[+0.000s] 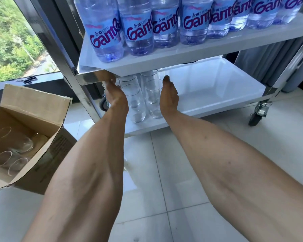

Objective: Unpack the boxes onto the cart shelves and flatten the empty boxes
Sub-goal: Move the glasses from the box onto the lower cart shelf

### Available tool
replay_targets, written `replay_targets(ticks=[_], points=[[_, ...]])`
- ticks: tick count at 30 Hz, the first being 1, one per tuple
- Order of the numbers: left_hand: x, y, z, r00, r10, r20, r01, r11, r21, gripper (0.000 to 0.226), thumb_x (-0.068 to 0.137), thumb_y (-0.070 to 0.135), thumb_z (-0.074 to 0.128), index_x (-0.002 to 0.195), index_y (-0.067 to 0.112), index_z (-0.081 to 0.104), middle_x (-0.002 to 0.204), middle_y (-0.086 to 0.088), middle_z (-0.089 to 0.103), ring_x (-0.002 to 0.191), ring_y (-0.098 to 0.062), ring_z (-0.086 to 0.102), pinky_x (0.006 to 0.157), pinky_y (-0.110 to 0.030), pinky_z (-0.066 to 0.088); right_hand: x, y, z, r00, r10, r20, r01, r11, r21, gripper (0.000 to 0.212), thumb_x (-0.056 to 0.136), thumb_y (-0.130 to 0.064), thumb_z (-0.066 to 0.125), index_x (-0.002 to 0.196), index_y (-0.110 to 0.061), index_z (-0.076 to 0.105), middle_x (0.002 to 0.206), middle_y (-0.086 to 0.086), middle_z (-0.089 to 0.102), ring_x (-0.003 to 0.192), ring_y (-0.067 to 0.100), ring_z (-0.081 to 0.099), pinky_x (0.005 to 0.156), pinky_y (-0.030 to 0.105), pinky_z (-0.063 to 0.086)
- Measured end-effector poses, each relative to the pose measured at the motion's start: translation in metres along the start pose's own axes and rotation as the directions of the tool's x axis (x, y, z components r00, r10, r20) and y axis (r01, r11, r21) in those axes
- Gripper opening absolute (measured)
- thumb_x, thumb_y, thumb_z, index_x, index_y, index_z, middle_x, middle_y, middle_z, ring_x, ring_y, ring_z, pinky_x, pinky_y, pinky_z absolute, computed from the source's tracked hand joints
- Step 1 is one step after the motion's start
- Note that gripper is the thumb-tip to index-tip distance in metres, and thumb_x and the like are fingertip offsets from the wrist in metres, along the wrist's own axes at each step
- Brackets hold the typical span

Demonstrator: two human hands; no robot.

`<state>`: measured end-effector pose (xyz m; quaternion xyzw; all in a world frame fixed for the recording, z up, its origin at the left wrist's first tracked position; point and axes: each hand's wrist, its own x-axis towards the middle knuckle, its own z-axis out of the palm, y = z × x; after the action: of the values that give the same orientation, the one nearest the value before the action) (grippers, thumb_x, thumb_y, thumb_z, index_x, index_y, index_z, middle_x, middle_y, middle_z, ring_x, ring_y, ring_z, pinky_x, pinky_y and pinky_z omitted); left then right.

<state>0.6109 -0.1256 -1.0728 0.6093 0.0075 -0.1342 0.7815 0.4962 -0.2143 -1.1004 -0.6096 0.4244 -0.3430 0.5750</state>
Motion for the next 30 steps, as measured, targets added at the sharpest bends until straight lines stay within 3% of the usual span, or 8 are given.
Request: replay_targets(ticks=[6, 10, 12, 14, 16, 18, 23, 30], points=[[-0.017, -0.017, -0.010, 0.994, 0.016, -0.106, -0.013, 0.999, 0.029, 0.048, 0.087, 0.065, 0.042, 0.088, 0.027, 0.070, 0.101, 0.008, 0.070, 0.095, -0.015, 0.065, 0.088, -0.032, 0.046, -0.016, 0.010, 0.010, 0.992, -0.020, -0.123, 0.035, 0.992, 0.120, 0.055, 0.099, -0.055, 0.027, 0.130, -0.022, 0.058, 0.127, 0.000, 0.063, 0.118, 0.024, 0.051, 0.089, 0.030, 0.028], [-0.036, -0.041, -0.022, 0.994, 0.059, -0.089, -0.052, 0.996, 0.076, 0.034, 0.083, 0.056, 0.042, 0.084, 0.030, 0.063, 0.093, 0.005, 0.065, 0.097, -0.015, 0.062, 0.088, -0.034, 0.044, -0.018, 0.015, 0.009, 0.981, -0.024, -0.191, 0.048, 0.992, 0.120, 0.052, 0.103, -0.049, 0.031, 0.147, -0.025, 0.043, 0.143, 0.000, 0.053, 0.127, 0.025, 0.049, 0.096, 0.021, 0.026], [-0.048, -0.056, -0.030, 0.988, 0.151, -0.029, -0.144, 0.976, 0.165, 0.053, 0.083, 0.050, 0.039, 0.118, 0.022, 0.066, 0.108, 0.012, 0.069, 0.104, -0.002, 0.060, 0.092, -0.029, 0.045, -0.023, 0.024, 0.002, 0.960, -0.047, -0.275, 0.083, 0.989, 0.120, 0.054, 0.100, -0.044, 0.036, 0.151, -0.027, 0.036, 0.142, 0.001, 0.054, 0.123, 0.024, 0.051, 0.087, 0.013, 0.023], [-0.058, -0.072, -0.040, 0.955, 0.271, 0.118, -0.294, 0.903, 0.313, 0.064, 0.086, 0.039, 0.038, 0.149, 0.026, 0.041, 0.135, 0.015, 0.058, 0.115, 0.001, 0.055, 0.097, -0.028, 0.043, -0.027, 0.032, -0.007, 0.953, -0.073, -0.294, 0.106, 0.990, 0.098, 0.064, 0.089, -0.042, 0.037, 0.151, -0.028, 0.034, 0.135, 0.004, 0.058, 0.120, 0.023, 0.053, 0.094, 0.022, 0.031], [-0.063, -0.083, -0.047, 0.908, 0.319, 0.271, -0.408, 0.818, 0.406, 0.075, 0.085, 0.032, 0.040, 0.157, 0.028, 0.020, 0.159, 0.008, 0.030, 0.140, -0.012, 0.037, 0.115, -0.035, 0.033, -0.027, 0.043, -0.014, 0.968, -0.134, -0.211, 0.135, 0.991, -0.012, 0.072, 0.082, -0.040, 0.041, 0.152, -0.028, 0.031, 0.137, 0.005, 0.056, 0.125, 0.022, 0.050, 0.105, 0.033, 0.036], [-0.061, -0.086, -0.050, 0.884, 0.331, 0.329, -0.456, 0.763, 0.458, 0.088, 0.079, 0.030, 0.046, 0.158, 0.026, 0.009, 0.163, 0.009, 0.016, 0.148, -0.010, 0.021, 0.120, -0.033, 0.022, -0.023, 0.051, -0.018, 0.984, -0.152, -0.090, 0.140, 0.982, -0.123, 0.077, 0.083, -0.038, 0.052, 0.154, -0.031, 0.024, 0.147, 0.005, 0.046, 0.135, 0.021, 0.043, 0.111, 0.038, 0.033], [-0.051, -0.080, -0.048, 0.916, 0.257, 0.310, -0.392, 0.744, 0.542, 0.099, 0.072, 0.027, 0.059, 0.156, 0.034, 0.009, 0.157, -0.002, 0.035, 0.142, -0.015, 0.036, 0.108, -0.043, 0.043, -0.019, 0.056, -0.007, 0.995, -0.077, 0.068, 0.089, 0.979, -0.186, 0.097, 0.072, -0.045, 0.064, 0.155, -0.033, 0.015, 0.152, 0.004, 0.039, 0.137, 0.023, 0.039, 0.112, 0.041, 0.035], [-0.044, -0.080, -0.043, 0.935, 0.227, 0.271, -0.340, 0.786, 0.516, 0.102, 0.068, 0.035, 0.069, 0.154, 0.030, 0.015, 0.148, -0.008, 0.046, 0.138, -0.015, 0.043, 0.105, -0.039, 0.046, -0.012, 0.057, 0.007, 0.991, -0.092, 0.098, 0.111, 0.974, -0.199, 0.109, 0.063, -0.049, 0.077, 0.153, -0.034, 0.018, 0.150, 0.003, 0.042, 0.136, 0.022, 0.042, 0.110, 0.039, 0.038]])
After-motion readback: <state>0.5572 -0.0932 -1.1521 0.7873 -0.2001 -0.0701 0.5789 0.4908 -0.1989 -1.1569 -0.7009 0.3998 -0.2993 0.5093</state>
